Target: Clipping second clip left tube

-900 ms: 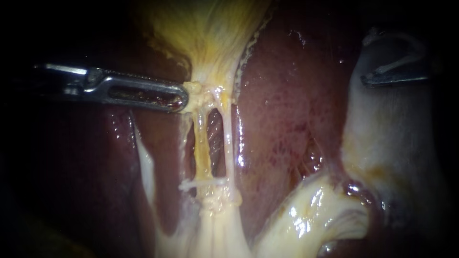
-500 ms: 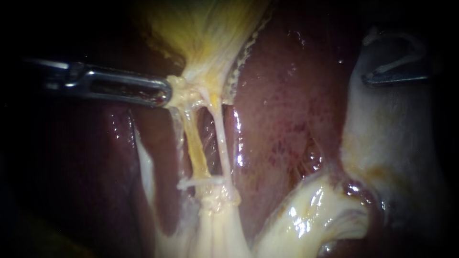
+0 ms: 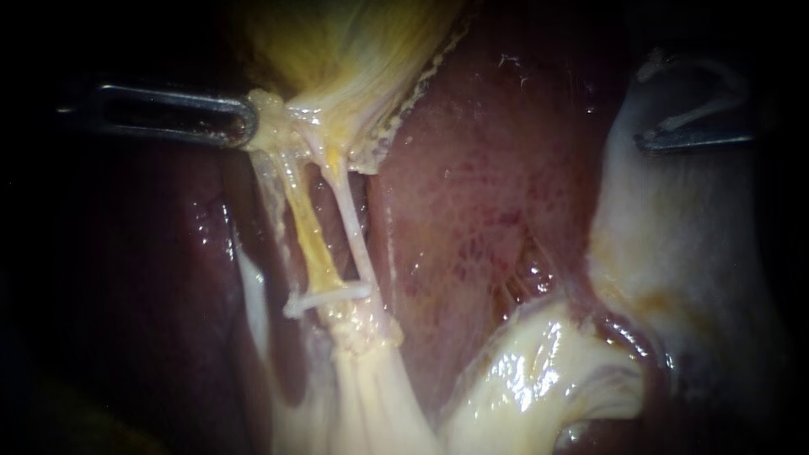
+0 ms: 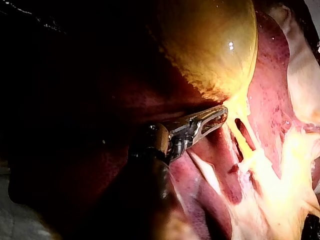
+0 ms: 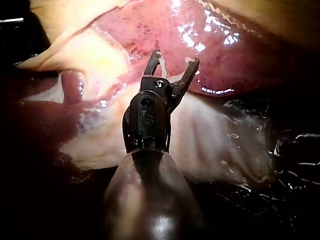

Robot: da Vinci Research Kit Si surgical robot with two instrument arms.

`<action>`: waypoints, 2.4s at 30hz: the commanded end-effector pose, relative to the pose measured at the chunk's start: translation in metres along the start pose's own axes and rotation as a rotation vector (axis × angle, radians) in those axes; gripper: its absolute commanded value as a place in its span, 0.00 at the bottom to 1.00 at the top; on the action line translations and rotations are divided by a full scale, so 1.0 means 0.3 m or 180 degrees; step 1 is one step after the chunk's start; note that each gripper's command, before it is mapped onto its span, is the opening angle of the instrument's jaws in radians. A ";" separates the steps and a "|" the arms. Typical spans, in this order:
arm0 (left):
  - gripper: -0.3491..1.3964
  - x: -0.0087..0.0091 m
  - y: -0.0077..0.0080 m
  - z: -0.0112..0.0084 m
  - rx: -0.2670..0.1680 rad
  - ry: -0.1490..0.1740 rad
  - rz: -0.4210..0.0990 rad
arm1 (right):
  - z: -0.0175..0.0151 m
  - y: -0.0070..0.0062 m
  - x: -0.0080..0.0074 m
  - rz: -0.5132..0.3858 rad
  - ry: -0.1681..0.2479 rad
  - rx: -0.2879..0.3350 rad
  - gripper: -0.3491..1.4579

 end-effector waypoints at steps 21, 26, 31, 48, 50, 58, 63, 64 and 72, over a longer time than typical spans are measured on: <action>0.00 0.0002 -0.0003 0.0007 -0.0019 -0.0007 0.0002 | 0.037 -0.0254 0.0083 0.0765 0.0367 0.0567 0.46; 0.00 0.0003 -0.0005 0.0009 -0.0021 -0.0008 0.0002 | 0.046 -0.0294 0.0082 0.0916 0.0421 0.0712 0.46; 0.00 0.0004 -0.0007 0.0011 -0.0016 -0.0005 0.0002 | 0.053 -0.0322 0.0083 0.1014 0.0449 0.0828 0.46; 0.00 0.0004 -0.0012 0.0015 -0.0012 -0.0004 0.0002 | 0.070 -0.0361 0.0065 0.1155 0.0456 0.0916 0.46; 0.00 0.0004 -0.0013 0.0015 -0.0012 -0.0004 0.0001 | 0.071 -0.0362 0.0061 0.1149 0.0456 0.0919 0.46; 0.00 0.0004 -0.0013 0.0018 -0.0013 -0.0005 0.0001 | 0.076 -0.0379 0.0051 0.1172 0.0444 0.0971 0.46; 0.00 0.0004 -0.0016 0.0019 -0.0006 -0.0002 0.0001 | 0.079 -0.0389 0.0045 0.1171 0.0440 0.0995 0.46; 0.00 0.0004 -0.0016 0.0020 -0.0007 -0.0002 0.0001 | 0.080 -0.0390 0.0042 0.1186 0.0437 0.1006 0.46; 0.00 0.0003 -0.0019 0.0023 -0.0001 0.0000 0.0000 | 0.084 -0.0392 0.0010 0.1189 0.0425 0.1055 0.46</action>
